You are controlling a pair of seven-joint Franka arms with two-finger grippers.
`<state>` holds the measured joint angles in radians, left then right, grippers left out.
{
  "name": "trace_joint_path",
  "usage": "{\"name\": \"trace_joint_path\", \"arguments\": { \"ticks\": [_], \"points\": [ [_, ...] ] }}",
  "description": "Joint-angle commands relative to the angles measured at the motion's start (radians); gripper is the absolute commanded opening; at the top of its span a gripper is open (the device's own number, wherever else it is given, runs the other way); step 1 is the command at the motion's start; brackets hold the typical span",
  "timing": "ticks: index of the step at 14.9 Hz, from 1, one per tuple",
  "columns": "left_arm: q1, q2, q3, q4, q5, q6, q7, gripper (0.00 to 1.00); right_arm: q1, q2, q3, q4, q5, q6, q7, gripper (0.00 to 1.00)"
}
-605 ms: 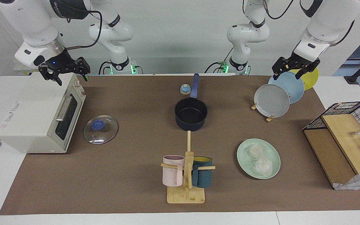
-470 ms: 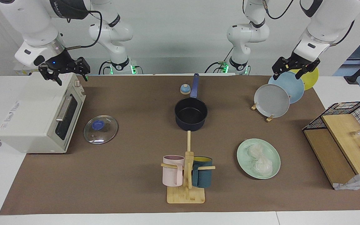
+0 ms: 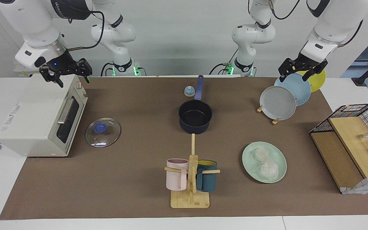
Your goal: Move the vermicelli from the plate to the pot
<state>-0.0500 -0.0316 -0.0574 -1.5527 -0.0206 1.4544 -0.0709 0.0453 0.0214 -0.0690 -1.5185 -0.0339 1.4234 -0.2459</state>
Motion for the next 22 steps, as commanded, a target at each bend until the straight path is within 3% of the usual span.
{"name": "trace_joint_path", "arguments": {
  "ticks": [1, 8, 14, 22],
  "points": [
    [-0.016, 0.012, 0.007, 0.016, 0.018, 0.012, -0.001, 1.0, -0.01, -0.02, 0.002, -0.023, 0.02, 0.006, 0.011, 1.0],
    [-0.019, 0.019, 0.005, -0.024, 0.005, 0.081, -0.001, 1.0, -0.01, -0.02, 0.002, -0.023, 0.02, 0.006, 0.011, 1.0],
    [-0.039, 0.131, 0.005, -0.024, -0.019, 0.144, -0.001, 1.0, -0.01, -0.02, 0.002, -0.023, 0.02, 0.006, 0.011, 1.0],
    [-0.053, 0.344, 0.005, -0.055, -0.045, 0.434, -0.003, 1.0, -0.01, -0.02, 0.002, -0.023, 0.02, 0.006, 0.011, 1.0]
  ]
}}
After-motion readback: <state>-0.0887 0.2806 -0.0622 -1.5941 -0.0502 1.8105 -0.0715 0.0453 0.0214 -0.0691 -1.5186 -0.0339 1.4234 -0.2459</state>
